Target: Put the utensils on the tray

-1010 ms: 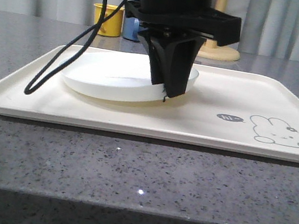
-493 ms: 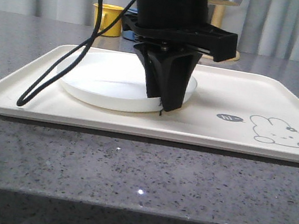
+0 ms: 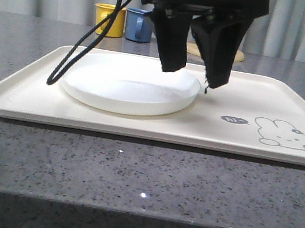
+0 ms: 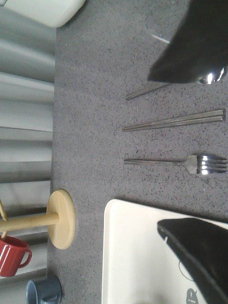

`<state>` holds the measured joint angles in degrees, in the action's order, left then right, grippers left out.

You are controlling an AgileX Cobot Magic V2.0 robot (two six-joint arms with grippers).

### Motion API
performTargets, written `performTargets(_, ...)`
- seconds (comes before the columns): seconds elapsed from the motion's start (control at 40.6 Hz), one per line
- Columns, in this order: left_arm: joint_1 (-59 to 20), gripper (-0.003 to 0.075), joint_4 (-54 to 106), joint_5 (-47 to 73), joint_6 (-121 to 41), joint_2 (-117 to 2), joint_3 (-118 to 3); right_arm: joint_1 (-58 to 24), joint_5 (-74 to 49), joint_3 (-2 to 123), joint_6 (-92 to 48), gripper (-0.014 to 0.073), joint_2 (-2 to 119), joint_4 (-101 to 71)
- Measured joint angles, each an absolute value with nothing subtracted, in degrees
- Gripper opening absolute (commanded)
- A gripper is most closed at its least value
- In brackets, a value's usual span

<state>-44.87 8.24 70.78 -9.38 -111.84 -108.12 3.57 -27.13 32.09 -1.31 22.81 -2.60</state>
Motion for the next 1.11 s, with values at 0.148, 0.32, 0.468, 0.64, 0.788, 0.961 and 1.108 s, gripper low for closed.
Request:
performTargets(0.148, -44.59, 0.0392, 4.78, 70.98, -9.38, -108.25, -107.97, 3.57, -27.13, 32.09, -1.31, 0.0603, 22.81, -2.6)
performTargets(0.32, -40.27, 0.0185, 2.67, 71.11, -9.38, -102.38, -104.2, 3.57, -27.13, 32.09, -1.31, 0.0603, 22.81, -2.6)
performTargets(0.468, -33.69, 0.0052, 2.28, 71.11, -9.38, -97.21, -97.8, 3.57, -27.13, 32.09, -1.31, 0.0603, 22.81, -2.6)
performTargets(0.64, -23.54, -0.0018, 2.09, 71.11, -9.24, -91.55, -88.25, 3.57, -27.13, 32.09, -1.31, 0.0603, 22.81, -2.6)
performTargets(0.788, -14.62, -0.0018, 3.56, 68.69, -8.26, -84.4, -78.53, 3.57, -27.13, 32.09, -1.31, 0.0603, 22.81, -2.6)
performTargets(0.961, -7.16, -0.0018, 5.98, 59.37, -7.96, -73.35, -66.11, 3.57, -27.13, 32.09, -1.31, 0.0603, 22.81, -2.6)
performTargets(1.108, -4.48, -0.0018, 6.41, 49.48, -7.96, -61.78, -56.24, 3.57, -27.13, 32.09, -1.31, 0.0603, 22.81, -2.6)
